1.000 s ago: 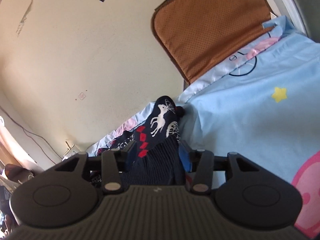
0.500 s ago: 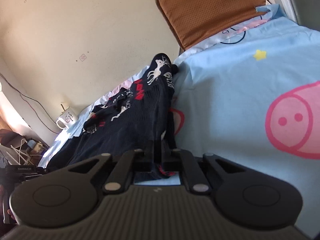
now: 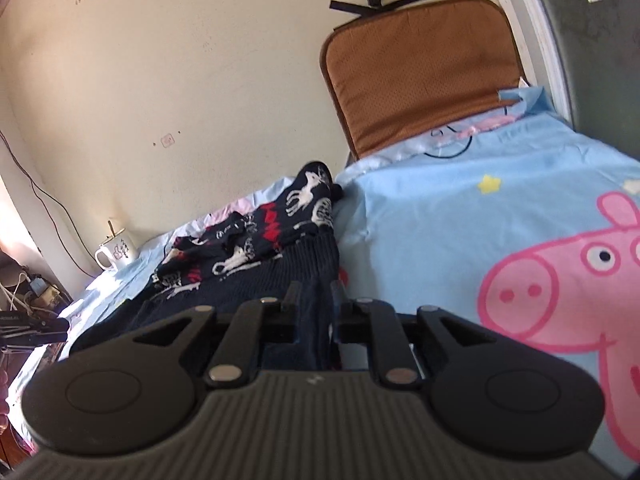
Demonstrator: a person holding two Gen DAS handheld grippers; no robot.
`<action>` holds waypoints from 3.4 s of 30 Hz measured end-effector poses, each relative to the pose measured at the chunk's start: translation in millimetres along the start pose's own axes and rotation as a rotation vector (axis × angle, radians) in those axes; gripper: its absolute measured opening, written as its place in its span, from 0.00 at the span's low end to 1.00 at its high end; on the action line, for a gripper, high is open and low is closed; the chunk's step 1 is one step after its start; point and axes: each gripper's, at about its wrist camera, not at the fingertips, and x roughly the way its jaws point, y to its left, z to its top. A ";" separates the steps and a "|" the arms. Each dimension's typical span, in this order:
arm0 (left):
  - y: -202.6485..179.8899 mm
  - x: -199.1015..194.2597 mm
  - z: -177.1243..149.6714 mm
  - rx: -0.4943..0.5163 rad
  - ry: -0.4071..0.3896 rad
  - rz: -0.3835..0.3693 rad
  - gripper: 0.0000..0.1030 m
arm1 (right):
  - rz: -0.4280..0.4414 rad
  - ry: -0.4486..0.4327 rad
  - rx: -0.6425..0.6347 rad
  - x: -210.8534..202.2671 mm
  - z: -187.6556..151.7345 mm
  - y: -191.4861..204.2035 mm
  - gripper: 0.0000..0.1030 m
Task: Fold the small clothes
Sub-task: 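Lift the hem with both grippers and fold it toward the collar, then lower the folded hem onto the sweater and hold both grippers still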
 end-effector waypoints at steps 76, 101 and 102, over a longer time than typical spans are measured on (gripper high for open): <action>-76.6 89.6 -59.8 0.361 0.032 0.151 1.00 | 0.030 0.068 -0.037 59.2 -29.1 11.8 0.44; -77.2 90.7 -60.2 0.372 0.040 0.156 1.00 | 0.026 0.032 -0.037 53.7 -29.7 13.3 0.56; -77.2 90.6 -60.1 0.373 0.040 0.156 1.00 | 0.025 0.035 -0.038 53.8 -29.9 14.0 0.56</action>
